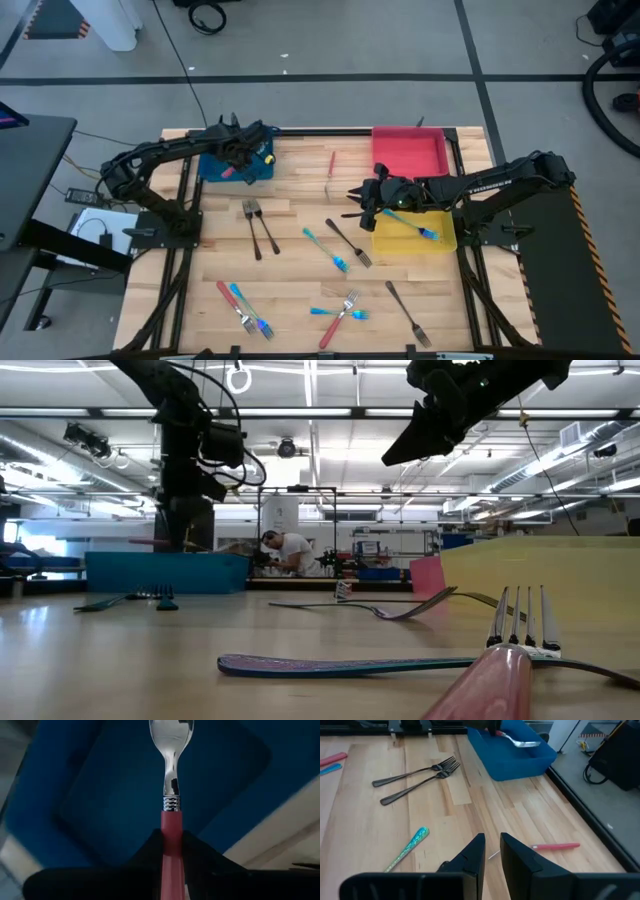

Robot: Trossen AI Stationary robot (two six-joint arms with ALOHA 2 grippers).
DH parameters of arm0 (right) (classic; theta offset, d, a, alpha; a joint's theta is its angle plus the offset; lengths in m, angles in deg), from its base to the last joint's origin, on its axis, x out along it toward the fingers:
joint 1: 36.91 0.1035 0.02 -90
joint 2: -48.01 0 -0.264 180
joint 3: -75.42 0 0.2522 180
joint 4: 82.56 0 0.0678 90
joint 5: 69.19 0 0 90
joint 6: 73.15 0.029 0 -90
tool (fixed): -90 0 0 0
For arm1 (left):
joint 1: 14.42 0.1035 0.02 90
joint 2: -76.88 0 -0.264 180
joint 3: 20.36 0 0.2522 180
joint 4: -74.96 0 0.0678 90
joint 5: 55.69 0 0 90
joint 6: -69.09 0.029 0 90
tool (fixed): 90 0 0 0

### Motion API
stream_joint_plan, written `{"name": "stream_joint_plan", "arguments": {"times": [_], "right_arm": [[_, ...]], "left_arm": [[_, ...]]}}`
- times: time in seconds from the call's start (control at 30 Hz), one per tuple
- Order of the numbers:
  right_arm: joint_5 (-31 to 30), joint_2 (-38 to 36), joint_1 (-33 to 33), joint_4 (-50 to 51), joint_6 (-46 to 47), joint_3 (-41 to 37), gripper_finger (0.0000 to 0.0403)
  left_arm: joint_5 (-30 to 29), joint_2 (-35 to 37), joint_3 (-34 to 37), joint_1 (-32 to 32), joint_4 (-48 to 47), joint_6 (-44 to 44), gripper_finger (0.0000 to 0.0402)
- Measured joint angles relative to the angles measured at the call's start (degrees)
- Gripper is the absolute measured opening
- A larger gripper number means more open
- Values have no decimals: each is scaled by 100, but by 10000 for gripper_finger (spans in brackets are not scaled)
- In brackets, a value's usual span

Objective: Sort silverware by color (type)
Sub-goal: Put the middle left pink fork into the blue bin

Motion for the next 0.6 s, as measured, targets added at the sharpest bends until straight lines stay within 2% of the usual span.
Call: {"name": "stream_joint_plan", "arguments": {"times": [0.17, 0.4, 0.6], "right_arm": [[0, 0, 0, 190, 186, 0, 67], [48, 0, 0, 329, 188, 0, 67], [532, 0, 0, 327, 134, 0, 67]], "left_arm": [[-57, 0, 175, 0, 377, 523, 50], [-402, -4, 176, 0, 735, 608, 53], [-425, -4, 174, 0, 873, 868, 98]]}}
